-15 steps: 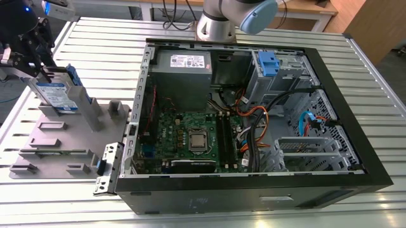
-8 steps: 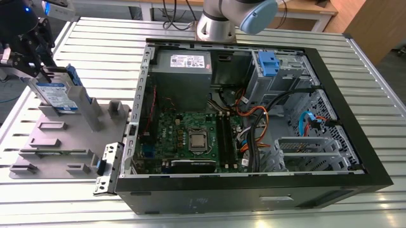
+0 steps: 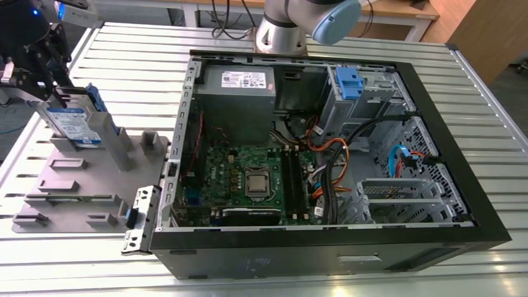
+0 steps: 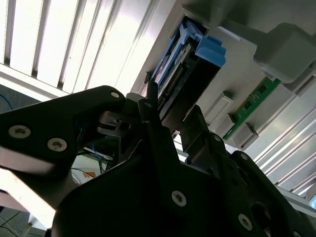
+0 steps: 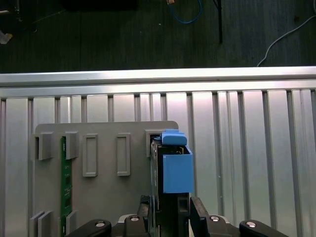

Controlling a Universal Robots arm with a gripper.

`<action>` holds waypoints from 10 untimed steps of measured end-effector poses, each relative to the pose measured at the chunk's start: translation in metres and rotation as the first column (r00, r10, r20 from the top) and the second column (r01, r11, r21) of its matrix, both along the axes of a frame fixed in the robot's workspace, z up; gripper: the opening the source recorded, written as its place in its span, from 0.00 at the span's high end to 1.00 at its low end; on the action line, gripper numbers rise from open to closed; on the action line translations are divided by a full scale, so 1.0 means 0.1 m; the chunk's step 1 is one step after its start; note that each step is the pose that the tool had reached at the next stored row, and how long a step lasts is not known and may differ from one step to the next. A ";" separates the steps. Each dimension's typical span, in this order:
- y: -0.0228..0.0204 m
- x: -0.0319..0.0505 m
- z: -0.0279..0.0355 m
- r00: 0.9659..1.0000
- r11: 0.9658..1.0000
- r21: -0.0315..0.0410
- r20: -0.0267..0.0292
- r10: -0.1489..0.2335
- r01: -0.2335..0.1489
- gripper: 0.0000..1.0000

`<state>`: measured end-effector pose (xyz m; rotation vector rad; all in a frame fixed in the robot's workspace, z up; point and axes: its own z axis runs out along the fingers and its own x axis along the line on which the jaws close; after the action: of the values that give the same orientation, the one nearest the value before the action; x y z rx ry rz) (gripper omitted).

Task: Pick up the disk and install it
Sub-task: 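Pick up the disk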

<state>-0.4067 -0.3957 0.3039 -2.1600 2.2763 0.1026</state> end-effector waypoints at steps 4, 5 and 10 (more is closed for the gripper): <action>0.000 0.000 0.000 1.000 1.000 0.000 0.000 -0.001 0.001 0.57; 0.000 0.000 0.001 1.000 1.000 0.000 0.000 -0.001 0.001 0.63; 0.000 0.000 0.000 1.000 1.000 0.000 0.000 -0.001 0.001 0.65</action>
<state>-0.4067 -0.3957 0.3040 -2.1584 2.2779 0.1026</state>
